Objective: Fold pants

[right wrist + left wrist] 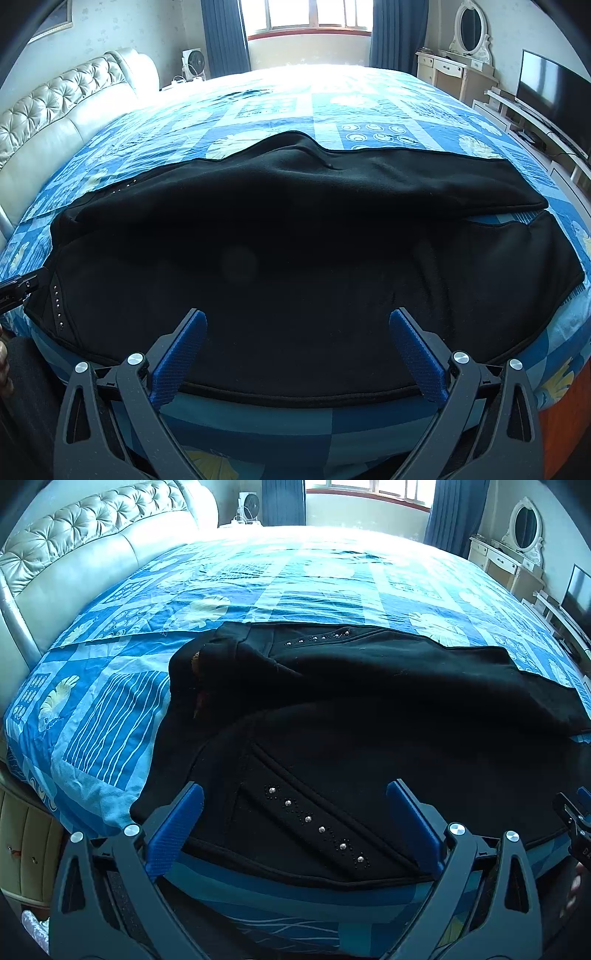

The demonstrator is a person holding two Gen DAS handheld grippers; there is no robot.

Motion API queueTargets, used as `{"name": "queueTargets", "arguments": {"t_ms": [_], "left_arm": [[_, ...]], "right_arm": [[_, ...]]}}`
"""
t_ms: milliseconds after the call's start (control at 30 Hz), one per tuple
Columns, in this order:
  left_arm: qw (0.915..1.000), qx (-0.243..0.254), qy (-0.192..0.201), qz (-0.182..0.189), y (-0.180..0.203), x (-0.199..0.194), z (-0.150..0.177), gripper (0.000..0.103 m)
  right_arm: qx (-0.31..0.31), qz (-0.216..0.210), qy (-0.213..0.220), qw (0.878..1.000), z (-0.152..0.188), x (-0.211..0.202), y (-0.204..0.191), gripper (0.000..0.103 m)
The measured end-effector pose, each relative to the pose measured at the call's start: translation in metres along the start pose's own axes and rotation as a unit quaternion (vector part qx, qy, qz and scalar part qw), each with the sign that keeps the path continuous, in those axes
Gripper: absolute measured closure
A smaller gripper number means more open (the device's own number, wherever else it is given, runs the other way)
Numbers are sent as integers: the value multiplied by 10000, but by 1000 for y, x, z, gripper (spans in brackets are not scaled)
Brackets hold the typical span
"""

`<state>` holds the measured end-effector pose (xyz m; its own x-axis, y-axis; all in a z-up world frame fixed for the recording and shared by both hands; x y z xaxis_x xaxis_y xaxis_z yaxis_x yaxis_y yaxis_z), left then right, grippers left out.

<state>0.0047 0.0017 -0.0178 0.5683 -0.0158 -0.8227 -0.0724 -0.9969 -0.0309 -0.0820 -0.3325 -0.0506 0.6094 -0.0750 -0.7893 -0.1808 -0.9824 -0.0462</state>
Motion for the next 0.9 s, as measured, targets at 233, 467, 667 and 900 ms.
{"name": "queueTargets", "arguments": {"t_ms": [233,467,667,900], "left_arm": [[10000,28,-12,-8,3,0,0,4],[10000,34,-32,1,3,0,-1,4],[10000,28,-65,-8,3,1,1,4],[9999,34,-103,-14,3,2,3,4]], "right_arm": [[-3,-12,-21,10000,1,1,0,4],[-8,-19,-56,10000,2,2,0,4],[-21,-14,-98,9999,3,4,0,4],[-24,-35,-96,9999,4,2,-2,4]]}}
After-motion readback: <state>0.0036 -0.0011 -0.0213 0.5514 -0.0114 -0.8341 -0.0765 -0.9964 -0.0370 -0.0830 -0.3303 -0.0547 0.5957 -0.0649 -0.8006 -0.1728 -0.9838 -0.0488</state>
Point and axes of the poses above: each gripper's, at about its wrist camera, not at the fingertips, and x roughly the way its jaws point, y to its right, z to its underside, the point moved 1 cm from there along x, roughly the way its jaws point, and after that the axes turned 1 degree about -y, right-handed, at the moved point
